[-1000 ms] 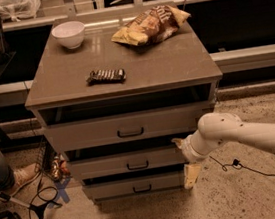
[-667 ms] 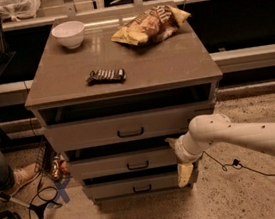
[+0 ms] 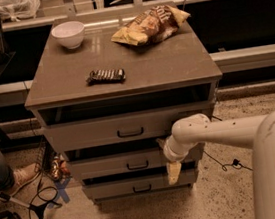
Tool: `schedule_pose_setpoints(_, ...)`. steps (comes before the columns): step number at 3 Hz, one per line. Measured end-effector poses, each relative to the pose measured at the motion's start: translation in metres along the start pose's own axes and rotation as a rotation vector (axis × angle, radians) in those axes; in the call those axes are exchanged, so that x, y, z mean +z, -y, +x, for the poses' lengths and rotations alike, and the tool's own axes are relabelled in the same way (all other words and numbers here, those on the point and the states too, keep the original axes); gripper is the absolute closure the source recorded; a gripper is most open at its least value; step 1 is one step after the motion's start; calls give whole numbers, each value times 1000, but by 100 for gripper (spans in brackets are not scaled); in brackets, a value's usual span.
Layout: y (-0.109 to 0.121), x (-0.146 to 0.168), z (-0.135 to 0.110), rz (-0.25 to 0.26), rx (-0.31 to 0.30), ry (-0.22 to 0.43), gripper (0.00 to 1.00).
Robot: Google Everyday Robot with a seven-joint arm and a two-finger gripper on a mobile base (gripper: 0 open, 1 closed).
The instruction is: Open middle drawer
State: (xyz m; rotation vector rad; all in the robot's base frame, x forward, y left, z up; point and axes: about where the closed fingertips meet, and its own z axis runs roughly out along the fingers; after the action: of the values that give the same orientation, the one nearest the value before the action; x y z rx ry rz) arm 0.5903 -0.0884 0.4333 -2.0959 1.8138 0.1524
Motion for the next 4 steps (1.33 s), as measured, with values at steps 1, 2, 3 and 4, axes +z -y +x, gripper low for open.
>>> schedule_pose_setpoints(1, 4, 16, 5, -7, 27, 11, 14)
schedule_pose_setpoints(2, -1, 24, 14, -10, 59, 17, 38)
schedule_pose_setpoints(3, -9, 18, 26, 8, 91, 10, 61)
schedule_pose_setpoints(4, -8, 14, 24, 8, 91, 10, 84)
